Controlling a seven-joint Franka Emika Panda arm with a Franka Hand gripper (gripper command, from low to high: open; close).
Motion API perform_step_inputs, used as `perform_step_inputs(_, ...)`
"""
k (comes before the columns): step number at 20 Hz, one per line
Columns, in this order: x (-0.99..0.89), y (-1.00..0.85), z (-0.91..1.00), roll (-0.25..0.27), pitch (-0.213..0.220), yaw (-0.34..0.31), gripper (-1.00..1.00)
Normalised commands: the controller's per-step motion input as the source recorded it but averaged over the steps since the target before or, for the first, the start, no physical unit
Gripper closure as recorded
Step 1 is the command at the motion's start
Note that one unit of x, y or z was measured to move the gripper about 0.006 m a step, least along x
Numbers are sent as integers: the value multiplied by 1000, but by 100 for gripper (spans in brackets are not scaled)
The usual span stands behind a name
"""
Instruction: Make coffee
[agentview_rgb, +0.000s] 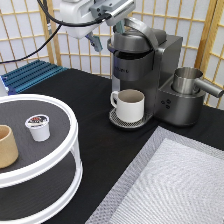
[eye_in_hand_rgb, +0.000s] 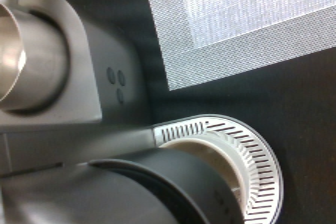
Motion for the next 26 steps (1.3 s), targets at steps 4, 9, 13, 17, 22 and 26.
perform_step_inputs(4, 63, 648, 763, -312, 14, -63, -100)
perform_step_inputs(9, 55, 729, 394, -347, 15, -41, -100)
perform_step_inputs(13, 131, 796, 373, -327, 69, -1, -100)
perform_step_inputs(17, 211, 781, 636, -277, 144, 14, -100)
perform_step_inputs(22, 269, 687, 416, -211, 219, 91, -100)
perform_step_inputs(26, 260, 666, 335, -145, 265, 117, -100)
